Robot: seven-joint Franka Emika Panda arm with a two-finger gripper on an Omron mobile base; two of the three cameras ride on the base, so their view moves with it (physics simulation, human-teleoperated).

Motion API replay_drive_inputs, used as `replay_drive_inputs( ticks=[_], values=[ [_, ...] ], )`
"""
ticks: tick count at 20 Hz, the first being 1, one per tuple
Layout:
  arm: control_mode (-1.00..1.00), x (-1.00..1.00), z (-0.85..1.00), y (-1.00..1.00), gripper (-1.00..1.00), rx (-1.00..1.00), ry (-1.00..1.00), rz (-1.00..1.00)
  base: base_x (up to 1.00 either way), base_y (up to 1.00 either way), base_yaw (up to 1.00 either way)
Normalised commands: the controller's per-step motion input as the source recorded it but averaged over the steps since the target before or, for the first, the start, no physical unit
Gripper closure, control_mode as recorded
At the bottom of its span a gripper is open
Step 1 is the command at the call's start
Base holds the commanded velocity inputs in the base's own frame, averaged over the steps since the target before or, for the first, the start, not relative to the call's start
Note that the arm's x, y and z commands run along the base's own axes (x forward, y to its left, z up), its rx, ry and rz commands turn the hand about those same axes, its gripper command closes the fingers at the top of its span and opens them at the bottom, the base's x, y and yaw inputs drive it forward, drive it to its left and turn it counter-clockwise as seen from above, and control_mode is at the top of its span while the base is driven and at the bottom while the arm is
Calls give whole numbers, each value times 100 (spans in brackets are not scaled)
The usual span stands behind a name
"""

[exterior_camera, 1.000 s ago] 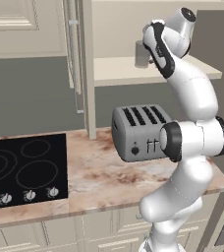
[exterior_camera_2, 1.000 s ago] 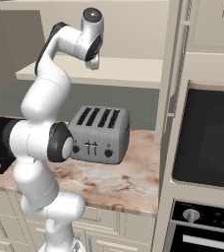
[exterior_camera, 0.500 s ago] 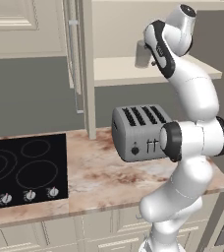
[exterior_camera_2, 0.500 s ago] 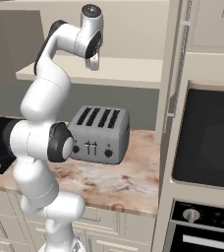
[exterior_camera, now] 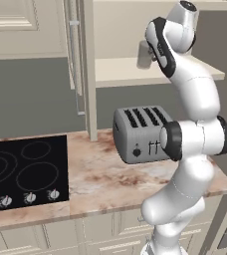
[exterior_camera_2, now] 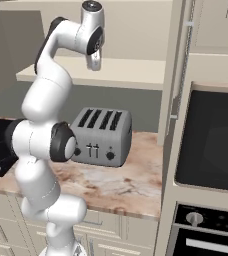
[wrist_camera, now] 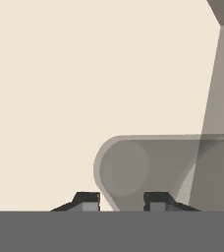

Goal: There is a bowl on the dining counter. Grab a lemon wedge from the fridge and place it in the bowl. Then get the liquor bottle and glass cup from the cabinet and place them next to the bowl.

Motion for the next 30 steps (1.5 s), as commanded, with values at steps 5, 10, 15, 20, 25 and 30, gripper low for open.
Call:
replay_drive_inputs(
  ticks=[5, 10, 15, 20, 25, 30],
  values=[
    [-100, 1, -22, 0, 100, 0, 1, 0, 0, 0, 0],
    [-100, -30, -16, 2, 100, 0, 0, 1, 0, 0, 0],
    [-100, -79, -26, 20, 100, 0, -4, 0, 0, 0, 0],
    [-100, -98, -26, 22, 100, 0, -12, 0, 0, 0, 0],
    [-100, -100, 0, 5, 100, 0, -20, 0, 0, 0, 0],
    [-100, -60, -4, 14, 100, -2, -6, 0, 0, 0, 0]
  ],
)
